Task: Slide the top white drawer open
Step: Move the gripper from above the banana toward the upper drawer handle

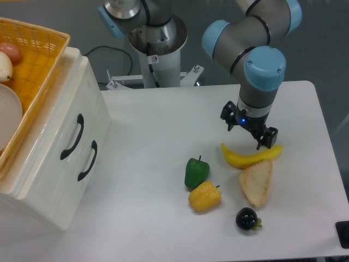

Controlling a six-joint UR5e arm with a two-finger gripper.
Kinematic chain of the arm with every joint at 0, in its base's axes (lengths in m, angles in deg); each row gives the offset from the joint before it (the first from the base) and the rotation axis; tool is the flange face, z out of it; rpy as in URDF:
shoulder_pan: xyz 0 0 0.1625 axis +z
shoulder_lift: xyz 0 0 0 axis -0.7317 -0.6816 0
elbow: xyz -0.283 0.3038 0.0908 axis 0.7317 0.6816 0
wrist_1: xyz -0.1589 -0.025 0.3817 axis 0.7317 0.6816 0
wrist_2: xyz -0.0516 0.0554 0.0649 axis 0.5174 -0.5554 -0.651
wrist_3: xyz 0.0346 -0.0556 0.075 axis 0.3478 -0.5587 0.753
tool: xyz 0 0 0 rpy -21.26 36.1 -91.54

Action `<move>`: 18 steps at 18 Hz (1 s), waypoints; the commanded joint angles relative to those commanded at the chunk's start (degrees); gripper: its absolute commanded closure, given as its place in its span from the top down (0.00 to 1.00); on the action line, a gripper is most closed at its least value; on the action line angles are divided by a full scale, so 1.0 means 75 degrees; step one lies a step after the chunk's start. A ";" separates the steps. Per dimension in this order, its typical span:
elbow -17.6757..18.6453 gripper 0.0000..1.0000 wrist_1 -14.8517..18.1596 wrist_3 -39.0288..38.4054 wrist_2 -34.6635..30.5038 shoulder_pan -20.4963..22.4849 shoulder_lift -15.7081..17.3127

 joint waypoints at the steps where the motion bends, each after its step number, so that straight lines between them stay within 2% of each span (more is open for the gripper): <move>1: -0.0023 1.00 0.0000 0.0012 0.0000 0.0000 -0.0023; 5: -0.0035 1.00 -0.0047 0.0269 0.0012 0.0071 -0.0094; 11: 0.0058 1.00 -0.0024 -0.0092 0.0152 -0.0034 0.0011; 18: 0.0550 1.00 0.0012 -0.2259 0.0211 -0.1041 0.0503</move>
